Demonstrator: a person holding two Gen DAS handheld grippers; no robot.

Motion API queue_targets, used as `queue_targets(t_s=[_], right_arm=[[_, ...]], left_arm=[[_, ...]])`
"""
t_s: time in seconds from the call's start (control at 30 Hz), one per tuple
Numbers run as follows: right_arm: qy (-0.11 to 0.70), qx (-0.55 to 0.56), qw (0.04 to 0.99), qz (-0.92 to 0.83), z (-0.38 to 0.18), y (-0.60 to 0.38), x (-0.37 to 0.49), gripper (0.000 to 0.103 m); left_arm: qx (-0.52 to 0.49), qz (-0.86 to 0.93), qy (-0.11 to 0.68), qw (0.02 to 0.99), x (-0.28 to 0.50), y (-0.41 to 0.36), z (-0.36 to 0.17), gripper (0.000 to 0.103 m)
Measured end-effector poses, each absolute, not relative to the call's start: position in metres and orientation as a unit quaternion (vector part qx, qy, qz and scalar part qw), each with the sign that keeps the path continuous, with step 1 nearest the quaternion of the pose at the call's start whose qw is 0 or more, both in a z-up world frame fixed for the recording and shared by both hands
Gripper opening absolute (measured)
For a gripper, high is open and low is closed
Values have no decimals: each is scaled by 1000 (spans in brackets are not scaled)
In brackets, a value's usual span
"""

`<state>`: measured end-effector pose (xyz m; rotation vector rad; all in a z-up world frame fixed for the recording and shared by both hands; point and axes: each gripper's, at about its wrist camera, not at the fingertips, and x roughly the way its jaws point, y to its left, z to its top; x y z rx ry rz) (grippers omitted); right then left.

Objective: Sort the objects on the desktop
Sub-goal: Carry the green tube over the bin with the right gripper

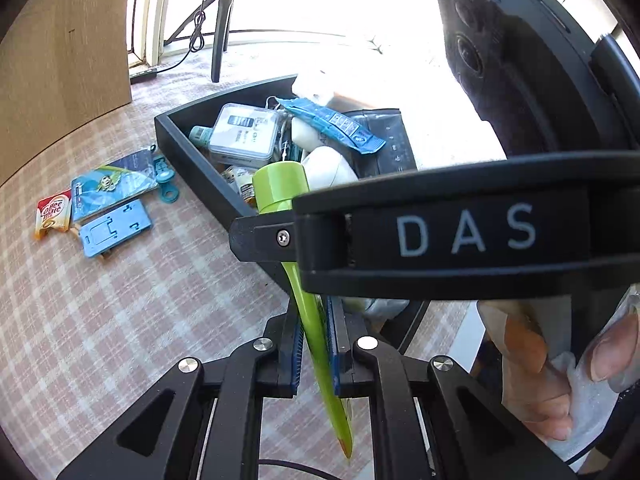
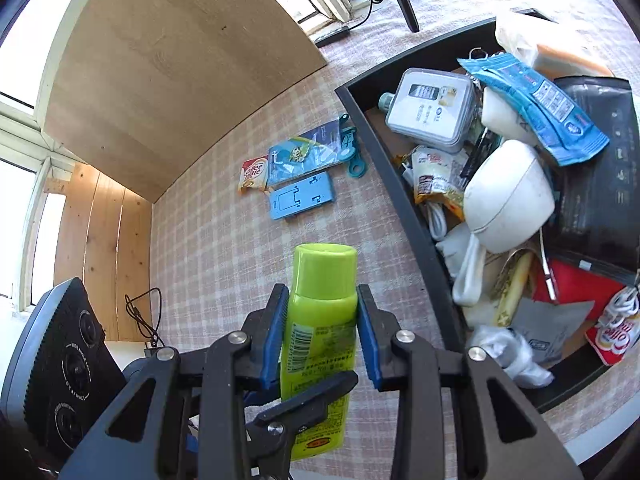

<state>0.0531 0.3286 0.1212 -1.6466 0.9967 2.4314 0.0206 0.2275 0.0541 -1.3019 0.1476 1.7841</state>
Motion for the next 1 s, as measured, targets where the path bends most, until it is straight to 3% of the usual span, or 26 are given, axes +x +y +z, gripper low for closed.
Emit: queue_targets(t_s=[0.37,0.77,0.8,0.83,0.87,1.0], right_arm=[[246,-583,-30,774,117,399,31,33],[199,-606,-121,761,109,398,12,32],[196,-607,-122,760,108,398,11,32],[188,-609,-115,762,107,398,10,32],[184,-609,-113,763,107,398,10,32],[151,-594,-94,785,119,398,12,33]], left_arm=[[-541,759,-15,363,2,307,30,10],[-551,785,-58,277,-12,302,19,11],[-554,786,-55,270,-16,302,16,17],[-560,786,-51,257,-20,302,13,36],[-562,787,-47,251,-23,302,11,46],[-562,787,-45,252,-34,302,5,47]])
